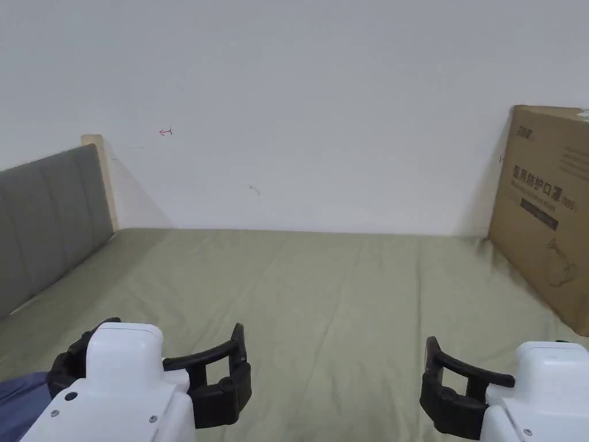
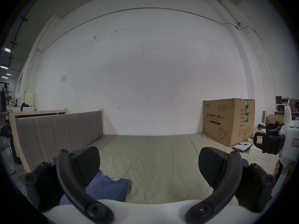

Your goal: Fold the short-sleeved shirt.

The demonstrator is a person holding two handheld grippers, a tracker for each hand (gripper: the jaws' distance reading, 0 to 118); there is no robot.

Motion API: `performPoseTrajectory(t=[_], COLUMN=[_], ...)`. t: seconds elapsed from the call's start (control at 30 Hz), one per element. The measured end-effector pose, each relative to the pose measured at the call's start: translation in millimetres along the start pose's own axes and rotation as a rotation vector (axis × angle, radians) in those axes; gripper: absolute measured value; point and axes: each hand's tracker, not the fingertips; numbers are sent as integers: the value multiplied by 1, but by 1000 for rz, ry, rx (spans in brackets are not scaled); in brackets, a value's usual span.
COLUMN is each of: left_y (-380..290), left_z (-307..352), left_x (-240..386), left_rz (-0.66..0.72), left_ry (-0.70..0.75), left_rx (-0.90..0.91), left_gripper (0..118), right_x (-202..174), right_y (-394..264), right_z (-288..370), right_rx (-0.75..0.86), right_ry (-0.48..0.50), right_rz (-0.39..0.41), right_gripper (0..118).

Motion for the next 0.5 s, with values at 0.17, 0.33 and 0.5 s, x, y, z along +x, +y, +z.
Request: performPoseTrajectory(t=[0.17, 0.33, 0.5], left_y=[0, 0, -24], left_z=[-1, -1, -6], left_x=[2, -4, -29], left_rz=[-3, 139, 699], left_ry=[-6, -42, -97], left_rx=[-4, 18, 91], left_gripper=[118, 118, 118], right_x=[1, -4, -44], right_y=[-1, 6, 10], right_z=[-1, 0, 2], right_rx=[-9, 0, 34], right_ry=[3, -42, -132], right_rz=[-9, 73, 515], right_gripper=[118, 118, 118])
